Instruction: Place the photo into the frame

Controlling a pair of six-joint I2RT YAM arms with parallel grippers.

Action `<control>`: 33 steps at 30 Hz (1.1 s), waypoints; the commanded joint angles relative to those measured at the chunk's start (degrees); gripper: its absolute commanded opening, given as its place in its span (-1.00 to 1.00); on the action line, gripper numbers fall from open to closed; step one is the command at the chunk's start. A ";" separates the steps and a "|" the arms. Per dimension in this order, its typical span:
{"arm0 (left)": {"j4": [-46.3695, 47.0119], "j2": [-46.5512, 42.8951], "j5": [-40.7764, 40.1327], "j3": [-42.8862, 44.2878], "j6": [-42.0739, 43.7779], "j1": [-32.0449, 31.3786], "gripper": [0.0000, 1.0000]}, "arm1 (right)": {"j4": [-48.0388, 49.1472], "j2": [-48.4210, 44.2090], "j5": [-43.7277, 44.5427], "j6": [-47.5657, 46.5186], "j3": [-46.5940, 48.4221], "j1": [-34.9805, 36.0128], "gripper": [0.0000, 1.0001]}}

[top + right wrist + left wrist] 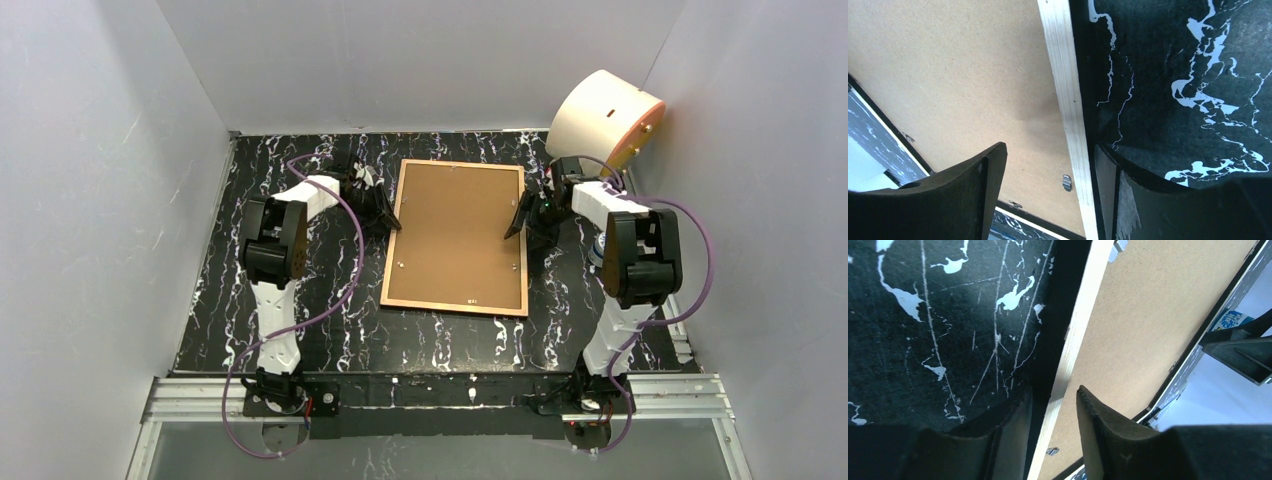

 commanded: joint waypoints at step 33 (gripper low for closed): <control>-9.66 -9.11 -10.46 -5.22 7.06 0.35 0.34 | 22.30 3.98 -4.82 8.62 13.69 8.74 0.27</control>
